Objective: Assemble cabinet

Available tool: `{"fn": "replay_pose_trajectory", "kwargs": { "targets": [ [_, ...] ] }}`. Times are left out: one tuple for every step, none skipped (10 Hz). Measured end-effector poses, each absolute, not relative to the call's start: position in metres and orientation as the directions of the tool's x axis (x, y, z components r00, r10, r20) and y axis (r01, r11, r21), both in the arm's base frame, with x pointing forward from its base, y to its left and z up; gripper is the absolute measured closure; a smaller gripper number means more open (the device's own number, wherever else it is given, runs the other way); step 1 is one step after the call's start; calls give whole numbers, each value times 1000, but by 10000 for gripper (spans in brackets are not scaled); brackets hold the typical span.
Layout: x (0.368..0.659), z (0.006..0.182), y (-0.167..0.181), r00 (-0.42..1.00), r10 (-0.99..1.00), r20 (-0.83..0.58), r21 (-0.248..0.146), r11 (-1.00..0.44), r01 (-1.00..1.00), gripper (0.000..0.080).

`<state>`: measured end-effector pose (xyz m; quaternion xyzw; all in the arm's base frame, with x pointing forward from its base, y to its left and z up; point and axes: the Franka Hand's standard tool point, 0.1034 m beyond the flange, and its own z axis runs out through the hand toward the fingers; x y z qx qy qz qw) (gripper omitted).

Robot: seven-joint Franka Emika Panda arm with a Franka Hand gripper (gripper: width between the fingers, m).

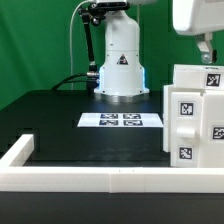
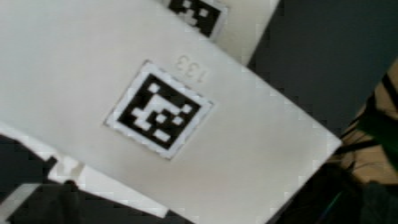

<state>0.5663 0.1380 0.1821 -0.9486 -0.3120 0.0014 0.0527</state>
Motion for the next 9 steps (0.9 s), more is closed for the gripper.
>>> {"fn": "replay_pose_trajectory", "kwargs": {
  "targets": [
    [568, 181, 132, 548, 834, 66, -76, -543, 836, 2],
    [567, 177, 130, 412, 908, 73, -53, -408, 911, 2],
    [566, 175, 130, 355, 932, 70, -44, -353, 935, 2],
    [568, 174, 128, 195, 978, 73, -6, -195, 981, 2],
    [566, 171, 124, 147, 987, 69, -7, -147, 989, 2],
    [564, 168, 119, 66, 996, 62, -5, -66, 998, 2],
    [565, 166, 118, 89, 994, 63, 4, -89, 996, 2],
    [564, 163, 116, 93, 994, 63, 7, -93, 996, 2],
    [562, 161, 112, 99, 993, 62, 4, -100, 995, 2]
  ]
}}
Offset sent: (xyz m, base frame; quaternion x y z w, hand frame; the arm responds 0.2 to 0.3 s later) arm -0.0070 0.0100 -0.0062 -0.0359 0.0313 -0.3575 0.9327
